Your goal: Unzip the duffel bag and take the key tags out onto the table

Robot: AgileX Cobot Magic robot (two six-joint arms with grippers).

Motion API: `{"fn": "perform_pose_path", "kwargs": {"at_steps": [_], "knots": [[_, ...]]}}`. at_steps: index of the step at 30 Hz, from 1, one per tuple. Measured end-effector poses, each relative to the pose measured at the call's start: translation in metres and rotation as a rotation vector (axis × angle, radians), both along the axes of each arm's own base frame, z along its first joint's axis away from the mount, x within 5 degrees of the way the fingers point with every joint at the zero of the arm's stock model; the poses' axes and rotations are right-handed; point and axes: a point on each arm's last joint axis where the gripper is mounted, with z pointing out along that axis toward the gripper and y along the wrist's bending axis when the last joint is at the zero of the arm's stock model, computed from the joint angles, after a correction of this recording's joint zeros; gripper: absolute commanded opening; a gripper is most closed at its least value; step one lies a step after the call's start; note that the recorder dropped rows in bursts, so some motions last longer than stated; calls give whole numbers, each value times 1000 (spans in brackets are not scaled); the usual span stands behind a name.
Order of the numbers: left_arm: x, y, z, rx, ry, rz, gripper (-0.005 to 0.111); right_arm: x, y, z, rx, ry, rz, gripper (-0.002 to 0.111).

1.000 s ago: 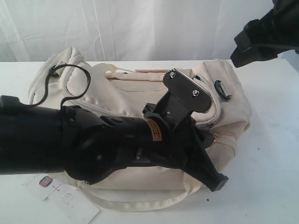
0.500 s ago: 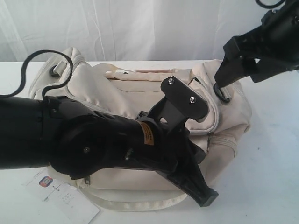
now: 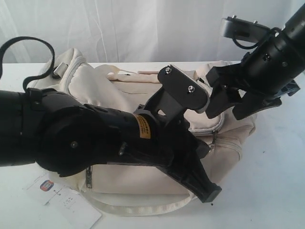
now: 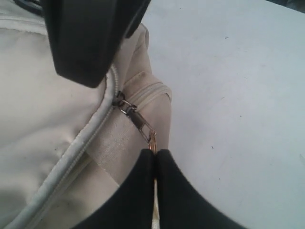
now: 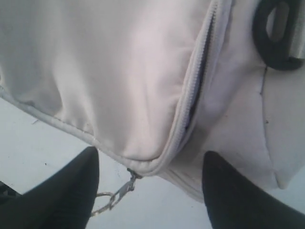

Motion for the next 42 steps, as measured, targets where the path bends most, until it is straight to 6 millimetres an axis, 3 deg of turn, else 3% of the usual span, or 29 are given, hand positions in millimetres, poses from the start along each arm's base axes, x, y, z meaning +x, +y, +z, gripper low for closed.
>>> {"fn": "perform_pose_path", "kwargs": {"at_steps": [5,12,13,20,42], "knots": [[0,2,6,-22,-15,2,0,9,4,-13,-4,35,-2,46],[0,2,8,-32,-22,4,0,16,7,-18,10,7,-11,2],[0,2,7,-30,-20,4,0,17,7,-18,11,1,-12,0],[7,12,0,57,42,20,0,17,7,-17,14,-11,-14,0],[1,54,23,219,53,-10,0,18,7,-18,9,-17,-14,0]]}}
